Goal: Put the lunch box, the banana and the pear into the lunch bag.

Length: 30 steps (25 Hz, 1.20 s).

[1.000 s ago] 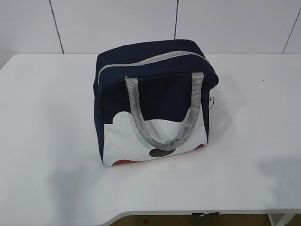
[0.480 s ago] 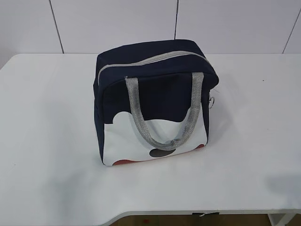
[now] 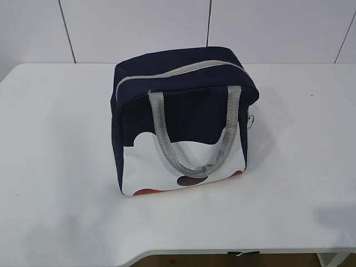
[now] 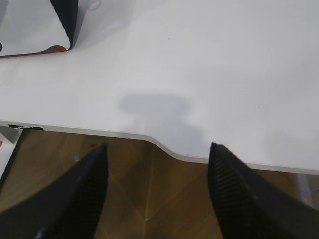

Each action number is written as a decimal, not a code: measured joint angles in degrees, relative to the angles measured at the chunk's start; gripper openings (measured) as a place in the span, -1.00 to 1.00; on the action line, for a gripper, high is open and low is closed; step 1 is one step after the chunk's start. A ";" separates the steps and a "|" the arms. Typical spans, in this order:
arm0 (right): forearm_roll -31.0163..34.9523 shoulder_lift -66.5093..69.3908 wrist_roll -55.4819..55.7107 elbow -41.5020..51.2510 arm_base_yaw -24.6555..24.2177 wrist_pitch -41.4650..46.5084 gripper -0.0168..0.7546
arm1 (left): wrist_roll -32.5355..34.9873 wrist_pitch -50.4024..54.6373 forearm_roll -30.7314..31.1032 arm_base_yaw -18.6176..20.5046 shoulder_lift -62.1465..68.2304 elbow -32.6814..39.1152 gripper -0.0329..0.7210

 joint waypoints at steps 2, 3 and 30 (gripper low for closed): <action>0.00 0.00 0.00 0.00 0.00 0.00 0.35 | -0.14 0.19 1.19 0.00 0.00 0.02 0.24; 0.00 0.00 0.00 0.00 0.00 0.00 0.35 | -0.24 0.28 2.28 0.00 0.00 0.11 0.24; 0.67 0.00 0.22 0.00 0.00 -0.10 0.56 | -1.91 0.28 6.11 -0.11 0.00 0.14 0.58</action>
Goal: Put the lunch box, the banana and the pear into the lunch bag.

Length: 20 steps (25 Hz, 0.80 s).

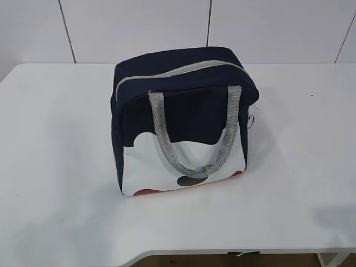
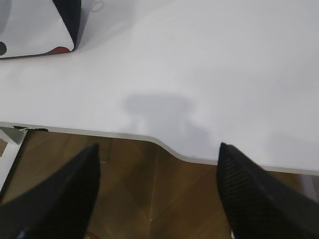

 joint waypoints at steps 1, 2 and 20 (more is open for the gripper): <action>0.27 0.00 0.00 0.00 0.00 0.00 0.56 | 0.00 0.00 0.00 0.00 0.00 0.00 0.58; 0.84 0.00 0.00 0.00 0.00 0.00 0.56 | 0.00 0.00 0.00 0.00 0.00 0.00 0.59; 0.84 0.00 0.00 0.00 0.00 0.00 0.55 | 0.00 0.00 -0.19 0.00 0.00 0.00 0.35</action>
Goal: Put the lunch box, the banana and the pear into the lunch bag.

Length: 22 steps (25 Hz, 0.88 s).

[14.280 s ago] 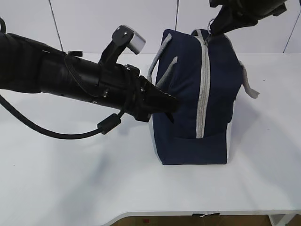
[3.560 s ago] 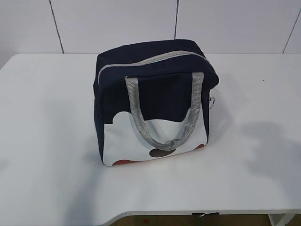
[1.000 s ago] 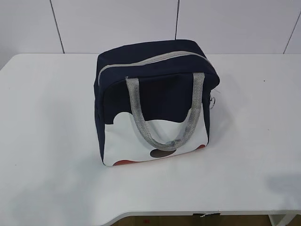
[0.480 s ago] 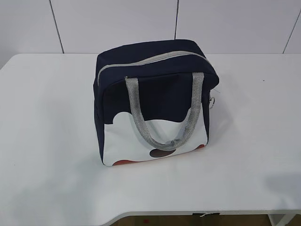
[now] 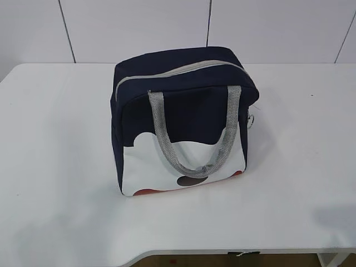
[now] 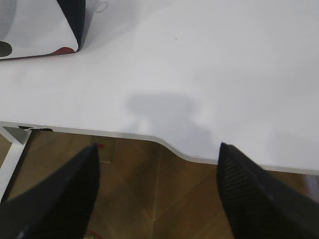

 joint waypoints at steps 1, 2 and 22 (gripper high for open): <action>0.00 -0.16 0.00 0.00 0.00 0.00 0.55 | 0.00 0.00 0.00 0.00 0.00 0.00 0.34; 0.00 -0.63 0.00 0.00 0.00 0.00 0.55 | 0.00 0.00 0.00 0.00 0.00 0.00 0.34; 0.00 -1.24 0.12 0.09 -2.88 -0.06 0.54 | -0.05 0.13 -0.13 16.85 0.00 0.11 0.26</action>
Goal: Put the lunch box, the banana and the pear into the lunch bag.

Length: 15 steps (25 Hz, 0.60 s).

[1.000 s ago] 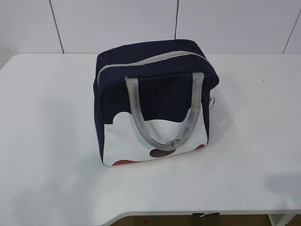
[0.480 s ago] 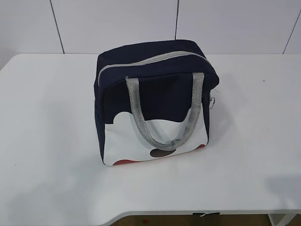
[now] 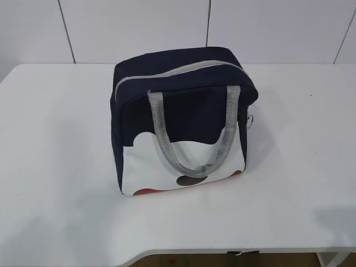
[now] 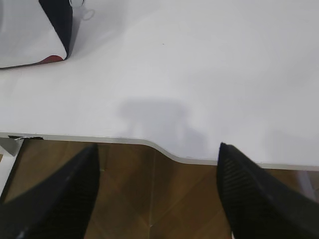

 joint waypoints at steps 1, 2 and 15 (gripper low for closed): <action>0.00 0.00 0.00 0.00 0.00 0.00 0.54 | 0.00 0.00 0.00 0.50 0.00 0.00 0.26; 0.00 0.00 0.00 0.00 0.00 0.00 0.54 | 0.00 0.00 0.00 0.97 0.00 0.00 0.26; 0.00 0.00 0.00 0.00 2.91 0.00 0.54 | -0.09 0.00 0.00 1.65 0.00 0.00 0.26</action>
